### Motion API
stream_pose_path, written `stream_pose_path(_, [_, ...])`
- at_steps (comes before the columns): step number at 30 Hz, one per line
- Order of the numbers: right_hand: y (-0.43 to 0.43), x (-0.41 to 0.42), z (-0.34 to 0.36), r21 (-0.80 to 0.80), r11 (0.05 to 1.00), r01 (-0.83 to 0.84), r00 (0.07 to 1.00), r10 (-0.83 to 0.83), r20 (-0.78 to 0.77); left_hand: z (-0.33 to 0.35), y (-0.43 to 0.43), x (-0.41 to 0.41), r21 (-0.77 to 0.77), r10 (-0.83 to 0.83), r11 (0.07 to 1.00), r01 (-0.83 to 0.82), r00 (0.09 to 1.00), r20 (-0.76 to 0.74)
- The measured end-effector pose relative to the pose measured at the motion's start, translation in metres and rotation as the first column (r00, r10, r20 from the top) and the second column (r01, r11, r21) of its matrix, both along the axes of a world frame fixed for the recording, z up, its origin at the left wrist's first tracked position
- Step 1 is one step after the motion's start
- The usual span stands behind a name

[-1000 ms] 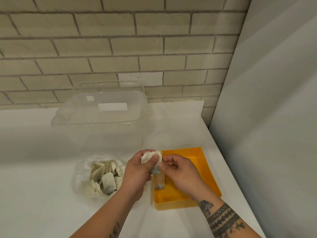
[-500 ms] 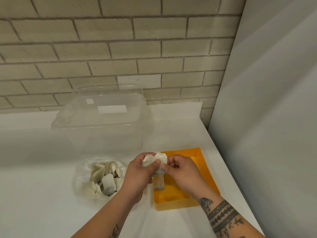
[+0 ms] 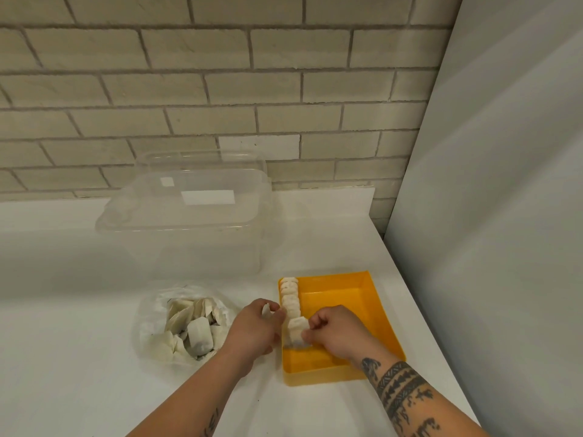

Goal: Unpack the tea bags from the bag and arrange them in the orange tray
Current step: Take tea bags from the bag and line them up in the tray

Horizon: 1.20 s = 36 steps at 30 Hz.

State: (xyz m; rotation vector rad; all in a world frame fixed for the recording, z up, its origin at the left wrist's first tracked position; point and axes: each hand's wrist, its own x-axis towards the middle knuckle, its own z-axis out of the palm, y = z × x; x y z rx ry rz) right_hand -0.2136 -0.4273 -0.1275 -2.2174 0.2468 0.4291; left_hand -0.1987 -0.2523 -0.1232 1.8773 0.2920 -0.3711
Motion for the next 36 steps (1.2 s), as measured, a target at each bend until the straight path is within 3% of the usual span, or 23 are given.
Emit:
stream_pose_path(4, [0.012,0.005,-0.004,-0.113,0.993,-0.038,0.996,0.029,-0.080,-0.005,0.000,0.000,-0.018,-0.012,1.000,0.012,0.999,-0.047])
stream_pose_path(12, [0.019,0.007,-0.001,-0.182,0.982,-0.050,0.993,0.030,-0.111,-0.007,0.001,0.003,-0.011,-0.032,0.999,0.031,0.998,-0.057])
stream_pose_path(17, [0.020,0.001,0.004,-0.297,0.942,-0.158,0.984,0.127,-0.121,-0.009,0.003,0.004,0.011,-0.033,0.999,0.034,0.998,-0.056])
stream_pose_path(36, [0.019,0.003,0.005,-0.248,0.963,-0.107,0.994,0.096,-0.057,-0.003,0.002,0.004,0.017,-0.019,1.000,0.020,0.999,-0.049])
